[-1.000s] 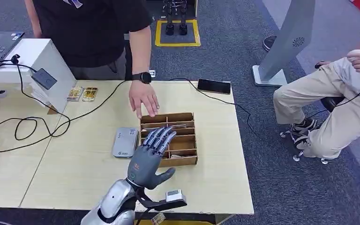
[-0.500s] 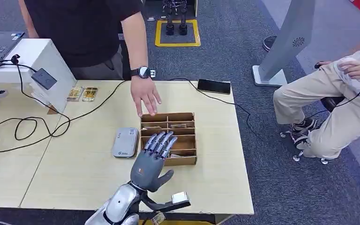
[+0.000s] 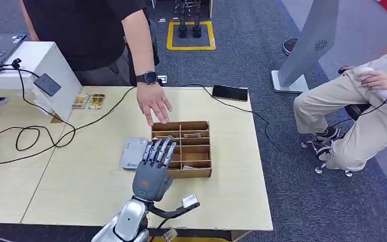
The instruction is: Pass the card to the sensor for recognition and then transmit it.
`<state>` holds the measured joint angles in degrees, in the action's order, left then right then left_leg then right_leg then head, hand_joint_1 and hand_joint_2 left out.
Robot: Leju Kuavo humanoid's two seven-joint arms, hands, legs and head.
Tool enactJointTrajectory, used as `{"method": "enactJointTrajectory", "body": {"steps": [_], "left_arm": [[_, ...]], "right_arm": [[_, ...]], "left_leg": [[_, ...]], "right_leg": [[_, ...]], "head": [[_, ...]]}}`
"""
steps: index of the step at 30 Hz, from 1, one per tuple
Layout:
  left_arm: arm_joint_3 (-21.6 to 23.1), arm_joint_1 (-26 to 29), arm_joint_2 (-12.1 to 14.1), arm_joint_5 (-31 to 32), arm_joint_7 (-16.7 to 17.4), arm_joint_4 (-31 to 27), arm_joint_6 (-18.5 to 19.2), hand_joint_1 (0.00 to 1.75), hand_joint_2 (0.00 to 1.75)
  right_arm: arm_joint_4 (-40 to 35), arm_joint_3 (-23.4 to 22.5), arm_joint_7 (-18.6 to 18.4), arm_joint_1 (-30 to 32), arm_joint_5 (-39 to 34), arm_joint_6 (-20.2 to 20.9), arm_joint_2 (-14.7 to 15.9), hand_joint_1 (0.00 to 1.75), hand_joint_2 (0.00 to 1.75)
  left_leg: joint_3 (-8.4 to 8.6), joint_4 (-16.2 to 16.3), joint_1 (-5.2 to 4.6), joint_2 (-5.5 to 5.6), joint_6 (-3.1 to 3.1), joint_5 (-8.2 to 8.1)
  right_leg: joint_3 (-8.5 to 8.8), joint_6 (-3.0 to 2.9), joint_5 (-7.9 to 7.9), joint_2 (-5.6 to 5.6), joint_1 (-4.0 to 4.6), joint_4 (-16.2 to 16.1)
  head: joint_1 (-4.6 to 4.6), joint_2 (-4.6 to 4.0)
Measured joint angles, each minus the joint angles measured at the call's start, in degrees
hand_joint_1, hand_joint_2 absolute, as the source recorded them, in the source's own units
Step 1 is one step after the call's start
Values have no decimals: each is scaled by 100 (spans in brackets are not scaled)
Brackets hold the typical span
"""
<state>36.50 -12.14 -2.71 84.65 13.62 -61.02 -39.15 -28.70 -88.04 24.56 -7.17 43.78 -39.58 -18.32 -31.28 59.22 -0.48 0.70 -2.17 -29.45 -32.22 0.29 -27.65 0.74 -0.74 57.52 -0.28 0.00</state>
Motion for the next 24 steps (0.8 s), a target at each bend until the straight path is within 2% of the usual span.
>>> {"method": "enactJointTrajectory", "body": {"steps": [3, 10, 11, 12, 14, 24], "left_arm": [[-227, -1, -81, 15, 135, 31, -11, 0, 175], [-417, 0, -157, 15, 168, 61, -28, 2, 175], [-424, 0, -158, 15, 194, 63, -28, 120, 175], [-426, -1, -160, 15, 201, 68, -28, 175, 175], [-432, -8, -166, 15, 151, 129, -28, 175, 175], [-513, -124, -182, -29, -577, 834, -50, 175, 175]], "right_arm": [[4, 0, 5, -9, 7, 0, 4, 0, 175], [13, 0, -9, -11, 44, 0, 15, 0, 175], [15, 0, 5, -13, 44, 0, 15, 0, 175], [18, 0, 11, -14, 44, 0, 17, 0, 175], [37, 0, 22, -18, 50, 0, 26, 0, 175], [212, 0, 171, -45, 89, 0, 103, 0, 175]], "left_leg": [[0, 0, 0, 0, 0, 0], [0, 0, 0, 0, 0, 0], [0, 0, 0, 0, 0, 0], [0, 0, 0, 0, 0, 0], [0, 0, 0, 0, 0, 0], [1, 0, 0, 0, 0, 0]], "right_leg": [[0, 0, 0, 0, 0, 0], [0, 0, 0, 0, 0, 0], [0, 0, 0, 0, 0, 0], [0, 0, 0, 0, 0, 0], [0, 0, 0, 0, 0, 0], [0, 0, 0, 0, 0, 0]], "head": [[0, 0], [0, 0], [-2, 0], [-2, 0], [-2, 0], [-2, 0]]}}
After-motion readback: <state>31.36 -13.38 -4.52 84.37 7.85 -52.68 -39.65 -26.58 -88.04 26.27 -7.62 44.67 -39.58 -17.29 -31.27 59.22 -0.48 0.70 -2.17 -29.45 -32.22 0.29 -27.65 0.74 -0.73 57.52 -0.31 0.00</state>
